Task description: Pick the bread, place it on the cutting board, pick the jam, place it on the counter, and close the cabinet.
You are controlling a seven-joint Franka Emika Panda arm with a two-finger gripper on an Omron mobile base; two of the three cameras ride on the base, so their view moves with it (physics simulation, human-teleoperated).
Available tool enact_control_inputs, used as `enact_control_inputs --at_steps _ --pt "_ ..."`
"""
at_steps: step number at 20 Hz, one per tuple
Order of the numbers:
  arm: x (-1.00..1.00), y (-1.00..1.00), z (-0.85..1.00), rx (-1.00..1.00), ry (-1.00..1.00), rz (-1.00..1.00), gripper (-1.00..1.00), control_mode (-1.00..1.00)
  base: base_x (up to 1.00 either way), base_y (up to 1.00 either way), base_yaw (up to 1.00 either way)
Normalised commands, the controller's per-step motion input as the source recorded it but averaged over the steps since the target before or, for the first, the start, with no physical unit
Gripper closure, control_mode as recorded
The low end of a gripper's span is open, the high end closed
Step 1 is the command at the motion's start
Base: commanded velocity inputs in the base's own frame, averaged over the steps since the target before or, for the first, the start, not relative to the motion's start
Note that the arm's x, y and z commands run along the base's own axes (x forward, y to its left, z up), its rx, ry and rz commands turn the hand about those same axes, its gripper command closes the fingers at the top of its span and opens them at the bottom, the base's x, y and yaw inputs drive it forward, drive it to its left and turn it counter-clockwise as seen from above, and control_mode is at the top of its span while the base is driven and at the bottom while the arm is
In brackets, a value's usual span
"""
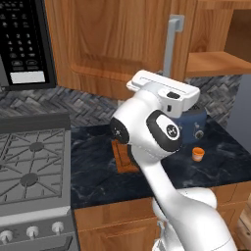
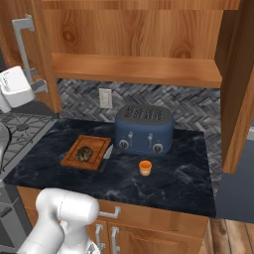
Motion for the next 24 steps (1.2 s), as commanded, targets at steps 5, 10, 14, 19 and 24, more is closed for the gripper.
enact_control_inputs --at_steps 5,10,14,19,24 --pt "0.31 -0.24 0.0 0.0 0.0 0.02 -1.0 -1.0 0.0 0.0 0.0" --pt "0.38 -0.25 0.0 0.0 0.0 0.04 -1.0 -1.0 0.0 0.0 0.0" --pt "0.36 -0.22 -0.02 0.0 0.0 0.06 -1.0 -1.0 0.0 0.0 0.0" --pt "0.3 -0.2 -0.06 0.0 0.0 0.1 -1.0 -1.0 0.0 0.0 0.0" --pt "0.29 -0.15 -0.1 0.0 0.0 0.12 -1.0 -1.0 0.0 0.0 0.0"
